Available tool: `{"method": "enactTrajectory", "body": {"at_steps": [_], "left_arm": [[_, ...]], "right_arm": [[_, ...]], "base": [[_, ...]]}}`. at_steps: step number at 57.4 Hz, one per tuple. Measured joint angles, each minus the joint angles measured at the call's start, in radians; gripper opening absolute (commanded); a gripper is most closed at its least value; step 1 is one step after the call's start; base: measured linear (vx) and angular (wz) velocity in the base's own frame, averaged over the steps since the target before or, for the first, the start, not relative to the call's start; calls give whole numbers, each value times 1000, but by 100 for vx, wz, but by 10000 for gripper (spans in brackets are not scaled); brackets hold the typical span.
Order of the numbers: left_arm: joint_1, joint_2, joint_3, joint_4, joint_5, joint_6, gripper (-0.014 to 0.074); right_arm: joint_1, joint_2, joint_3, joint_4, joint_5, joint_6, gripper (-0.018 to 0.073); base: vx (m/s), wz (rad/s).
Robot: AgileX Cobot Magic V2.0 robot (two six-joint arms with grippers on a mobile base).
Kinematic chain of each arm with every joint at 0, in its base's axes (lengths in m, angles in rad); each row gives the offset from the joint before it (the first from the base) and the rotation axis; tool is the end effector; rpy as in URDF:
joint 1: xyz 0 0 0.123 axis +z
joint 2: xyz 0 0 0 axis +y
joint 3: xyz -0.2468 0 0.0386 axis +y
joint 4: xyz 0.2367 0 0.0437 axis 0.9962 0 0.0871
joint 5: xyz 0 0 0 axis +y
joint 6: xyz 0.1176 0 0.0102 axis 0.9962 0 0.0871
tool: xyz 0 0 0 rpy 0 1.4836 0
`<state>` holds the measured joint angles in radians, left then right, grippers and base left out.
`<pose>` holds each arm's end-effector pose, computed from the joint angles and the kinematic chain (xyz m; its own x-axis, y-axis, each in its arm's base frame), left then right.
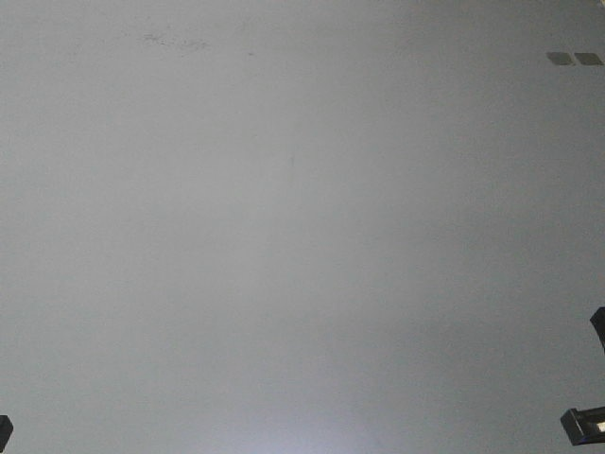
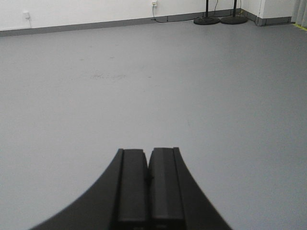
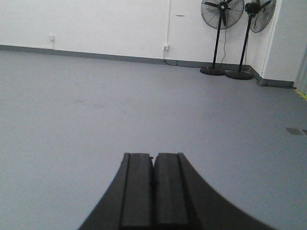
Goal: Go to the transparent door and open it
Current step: 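Drive the base forward across the grey floor toward the glass door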
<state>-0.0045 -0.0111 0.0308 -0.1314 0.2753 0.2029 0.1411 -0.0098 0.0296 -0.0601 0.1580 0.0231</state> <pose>0.1057 -0.0047 0.1737 -0.2005 0.0772 -0.9766 0.0548 0.9962 0.0675 0.1070 0.0141 0.1875 -0.0845 -0.0486 -0.9952 -0.1345 0.9902 -0.0369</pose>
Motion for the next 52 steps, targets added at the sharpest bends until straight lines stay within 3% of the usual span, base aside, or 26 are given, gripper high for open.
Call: {"method": "enactTrajectory", "body": {"at_steps": [52], "left_arm": [[0,0,0,0,0,0,-6]], "right_arm": [[0,0,0,0,0,0,1]], "base": [[3,1]]}}
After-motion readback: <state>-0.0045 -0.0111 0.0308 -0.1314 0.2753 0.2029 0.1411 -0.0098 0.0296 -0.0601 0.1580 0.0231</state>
